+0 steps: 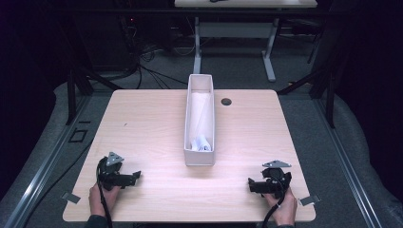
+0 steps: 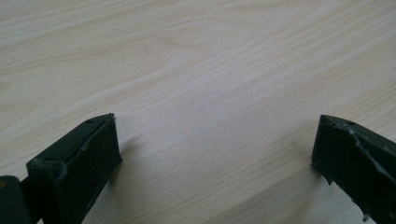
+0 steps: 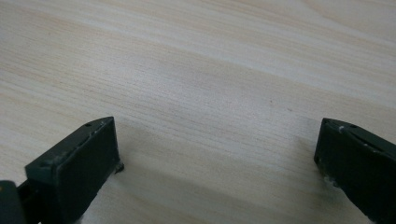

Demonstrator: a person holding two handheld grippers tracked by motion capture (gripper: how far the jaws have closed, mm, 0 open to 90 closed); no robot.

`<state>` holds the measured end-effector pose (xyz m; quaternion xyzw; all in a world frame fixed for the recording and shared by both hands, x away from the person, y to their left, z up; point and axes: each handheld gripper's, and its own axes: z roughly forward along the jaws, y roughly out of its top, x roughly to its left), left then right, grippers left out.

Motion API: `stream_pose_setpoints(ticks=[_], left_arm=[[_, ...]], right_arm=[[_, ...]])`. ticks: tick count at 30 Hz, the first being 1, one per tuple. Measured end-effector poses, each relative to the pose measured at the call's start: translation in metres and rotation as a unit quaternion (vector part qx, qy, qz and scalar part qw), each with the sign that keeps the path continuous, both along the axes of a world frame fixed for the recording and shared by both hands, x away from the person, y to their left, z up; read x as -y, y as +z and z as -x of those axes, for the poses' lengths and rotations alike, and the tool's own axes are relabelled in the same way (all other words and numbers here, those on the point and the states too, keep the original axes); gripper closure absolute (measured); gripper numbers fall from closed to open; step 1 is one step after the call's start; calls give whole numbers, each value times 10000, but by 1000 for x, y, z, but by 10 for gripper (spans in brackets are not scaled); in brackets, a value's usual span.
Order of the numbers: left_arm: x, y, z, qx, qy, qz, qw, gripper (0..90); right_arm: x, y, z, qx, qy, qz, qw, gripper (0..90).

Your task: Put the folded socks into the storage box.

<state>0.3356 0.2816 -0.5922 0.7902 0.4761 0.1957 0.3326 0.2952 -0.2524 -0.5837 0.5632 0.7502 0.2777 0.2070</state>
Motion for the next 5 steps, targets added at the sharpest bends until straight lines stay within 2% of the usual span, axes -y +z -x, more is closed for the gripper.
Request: stream_pose_setpoints(ticks=[3, 5], left_arm=[[0, 0, 0, -4, 4, 0, 10000, 7], [0, 0, 0, -4, 4, 0, 10000, 7]], right_arm=[[2, -3, 2, 182, -34, -14, 9998, 0], [2, -3, 3, 190, -14, -58, 9998, 0]])
